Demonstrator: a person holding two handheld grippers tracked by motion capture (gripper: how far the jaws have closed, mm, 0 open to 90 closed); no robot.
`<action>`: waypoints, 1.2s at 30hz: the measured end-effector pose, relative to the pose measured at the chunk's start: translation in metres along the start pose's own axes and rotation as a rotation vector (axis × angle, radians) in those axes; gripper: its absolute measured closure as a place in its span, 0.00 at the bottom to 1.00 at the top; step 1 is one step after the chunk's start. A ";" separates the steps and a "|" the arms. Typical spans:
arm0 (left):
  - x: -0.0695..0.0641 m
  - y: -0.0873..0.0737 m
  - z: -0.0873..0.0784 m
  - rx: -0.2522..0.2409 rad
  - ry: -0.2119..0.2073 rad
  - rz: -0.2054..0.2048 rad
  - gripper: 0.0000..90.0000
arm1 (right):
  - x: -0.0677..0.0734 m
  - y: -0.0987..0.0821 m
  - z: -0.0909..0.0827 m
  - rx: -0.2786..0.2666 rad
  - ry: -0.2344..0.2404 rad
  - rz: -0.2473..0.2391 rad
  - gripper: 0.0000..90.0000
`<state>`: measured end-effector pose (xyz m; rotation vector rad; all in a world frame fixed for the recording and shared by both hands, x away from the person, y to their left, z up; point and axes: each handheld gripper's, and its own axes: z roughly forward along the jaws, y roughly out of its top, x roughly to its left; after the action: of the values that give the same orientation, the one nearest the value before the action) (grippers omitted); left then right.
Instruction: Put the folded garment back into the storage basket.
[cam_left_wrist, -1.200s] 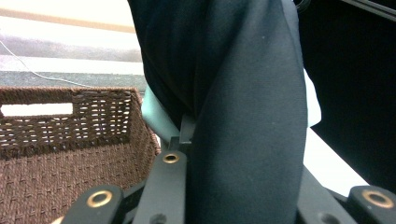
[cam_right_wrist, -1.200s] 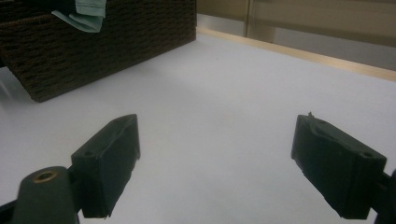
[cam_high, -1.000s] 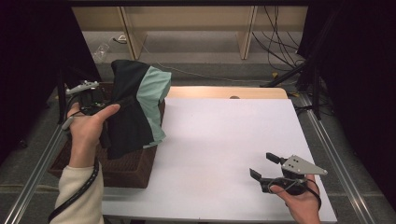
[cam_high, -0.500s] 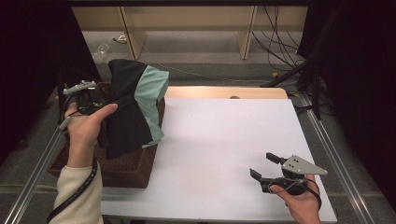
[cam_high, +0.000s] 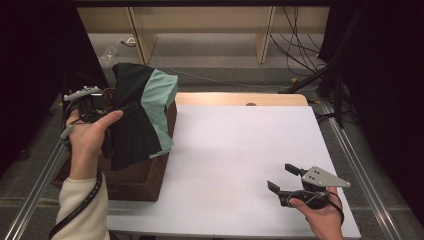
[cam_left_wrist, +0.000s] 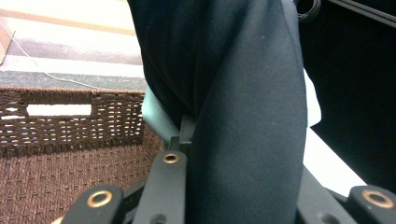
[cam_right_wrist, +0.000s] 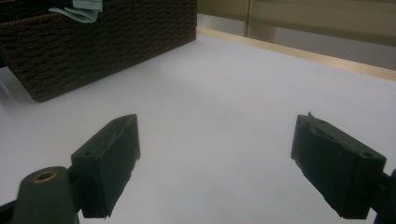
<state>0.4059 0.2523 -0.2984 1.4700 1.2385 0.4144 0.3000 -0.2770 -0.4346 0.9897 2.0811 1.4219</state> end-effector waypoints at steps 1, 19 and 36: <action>0.000 0.000 0.000 0.000 0.001 0.000 0.84 | 0.000 0.000 0.000 -0.002 0.000 0.002 0.18; 0.006 0.002 -0.005 -0.008 0.017 -0.011 0.84 | 0.000 0.000 0.000 0.001 0.000 -0.001 0.18; 0.014 0.003 -0.010 -0.011 0.031 -0.026 0.84 | 0.000 0.000 0.000 0.003 0.002 0.002 0.18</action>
<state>0.4050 0.2696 -0.2977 1.4414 1.2771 0.4274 0.3001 -0.2768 -0.4349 0.9922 2.0842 1.4217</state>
